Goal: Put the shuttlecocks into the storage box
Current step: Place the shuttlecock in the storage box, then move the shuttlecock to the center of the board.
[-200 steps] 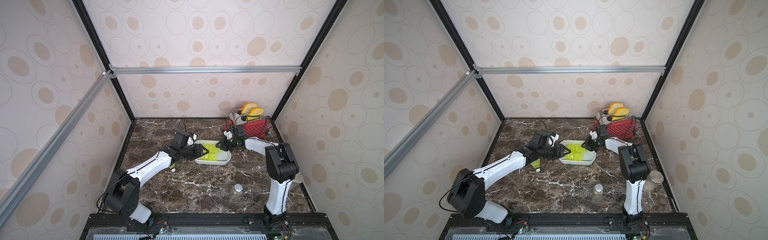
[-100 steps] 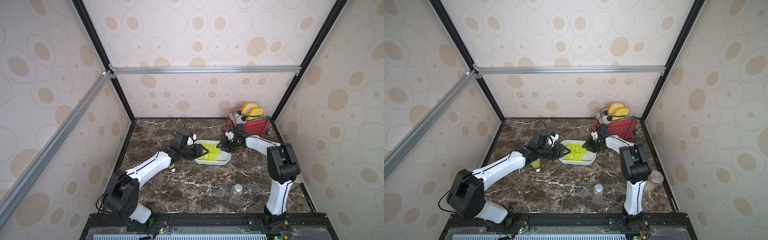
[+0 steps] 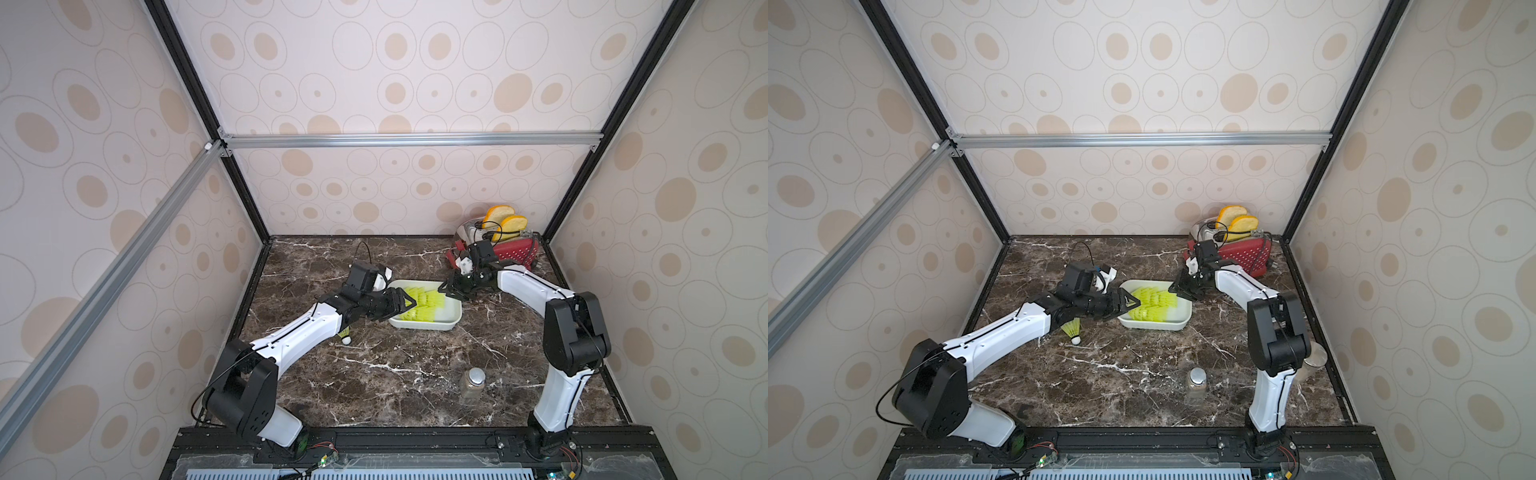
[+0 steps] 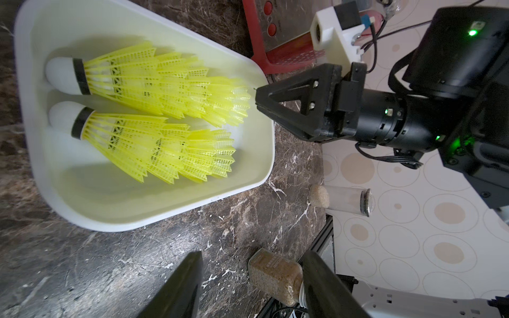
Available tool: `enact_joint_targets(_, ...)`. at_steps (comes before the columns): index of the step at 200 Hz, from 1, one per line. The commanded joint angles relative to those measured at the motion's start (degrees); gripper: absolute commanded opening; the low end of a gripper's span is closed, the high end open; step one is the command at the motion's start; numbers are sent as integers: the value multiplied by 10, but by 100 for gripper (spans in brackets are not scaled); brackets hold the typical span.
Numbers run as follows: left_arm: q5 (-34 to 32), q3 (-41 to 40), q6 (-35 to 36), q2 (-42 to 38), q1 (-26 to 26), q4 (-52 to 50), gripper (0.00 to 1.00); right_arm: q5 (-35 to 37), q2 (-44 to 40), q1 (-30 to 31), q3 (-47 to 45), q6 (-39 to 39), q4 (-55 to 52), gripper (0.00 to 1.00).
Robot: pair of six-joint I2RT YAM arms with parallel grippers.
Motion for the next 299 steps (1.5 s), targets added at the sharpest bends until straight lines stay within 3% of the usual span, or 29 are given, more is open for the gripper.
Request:
enact_joint_targets(1,-30,16,8,-35,1,-36,61,9,-19,-1,15,-18,-32,38)
enact_joint_targets(48,-123,32,12,-75,12,-167,62,26,-40,-2,17,-31,-48,39)
enact_joint_targets(83,-247,2,-11,-141,86,-307,66,62,-66,6,41,-67,-90,41)
enact_joint_targets(111,-322,-31,-20,-179,135,-341,70,71,-76,33,65,-106,-118,42)
enact_joint_targets(161,-307,-105,-51,-146,224,-240,73,47,-59,146,102,-194,-156,46)
enact_joint_targets(217,-260,-139,-96,-65,262,-93,73,-21,-20,271,105,-216,-106,47)
enact_joint_targets(258,-209,-126,-103,-10,266,-47,71,-2,-17,282,80,-205,-11,47)
enact_joint_targets(299,-134,-72,-68,72,266,-17,69,16,-16,282,84,-194,-4,46)
